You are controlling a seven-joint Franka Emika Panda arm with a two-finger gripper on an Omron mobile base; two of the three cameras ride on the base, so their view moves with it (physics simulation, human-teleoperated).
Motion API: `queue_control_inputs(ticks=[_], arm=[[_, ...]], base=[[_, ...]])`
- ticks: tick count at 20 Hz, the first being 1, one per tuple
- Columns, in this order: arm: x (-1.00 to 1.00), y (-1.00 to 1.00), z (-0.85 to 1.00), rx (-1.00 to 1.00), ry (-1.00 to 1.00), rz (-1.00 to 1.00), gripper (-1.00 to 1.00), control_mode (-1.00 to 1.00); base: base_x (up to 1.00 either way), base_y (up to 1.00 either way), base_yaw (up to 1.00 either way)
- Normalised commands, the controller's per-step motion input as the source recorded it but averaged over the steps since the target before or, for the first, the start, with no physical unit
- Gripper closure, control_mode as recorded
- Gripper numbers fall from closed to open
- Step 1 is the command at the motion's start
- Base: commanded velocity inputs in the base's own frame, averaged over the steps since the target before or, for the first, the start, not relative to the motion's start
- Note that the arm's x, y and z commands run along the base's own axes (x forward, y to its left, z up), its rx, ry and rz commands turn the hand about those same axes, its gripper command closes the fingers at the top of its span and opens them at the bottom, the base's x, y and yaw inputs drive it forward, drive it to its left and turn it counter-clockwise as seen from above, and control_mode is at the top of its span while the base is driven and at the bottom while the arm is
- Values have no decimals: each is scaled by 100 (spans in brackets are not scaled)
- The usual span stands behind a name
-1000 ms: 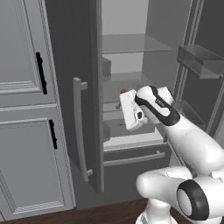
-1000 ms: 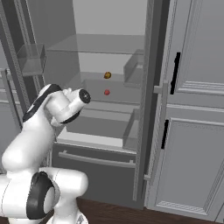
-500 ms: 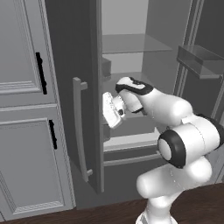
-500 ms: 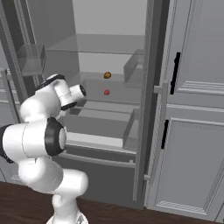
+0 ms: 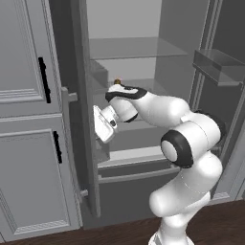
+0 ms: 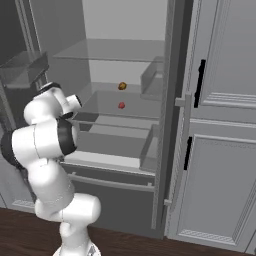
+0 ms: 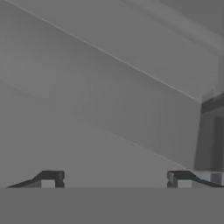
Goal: Take the strawberry from the fridge and place it on top of the pancake, located on the dining counter.
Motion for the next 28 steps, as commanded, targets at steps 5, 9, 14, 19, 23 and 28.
queue_control_inputs(ticks=[5, 9, 14, 19, 23, 28], arm=[[-5, 74, -4, 0, 9, 3, -100, -100], [-12, -4, -1, 2, -2, -2, -100, -100], [-53, -73, 0, 8, -13, -7, -100, -100], [-60, -82, 0, -7, -19, -17, -100, -100], [-16, -96, 7, -20, -13, -12, -100, -100], [0, -65, 22, -36, -16, 0, -100, -100]], base=[[0, 0, 0], [0, 0, 0], [0, 0, 0], [0, 0, 0], [0, 0, 0], [0, 0, 0]])
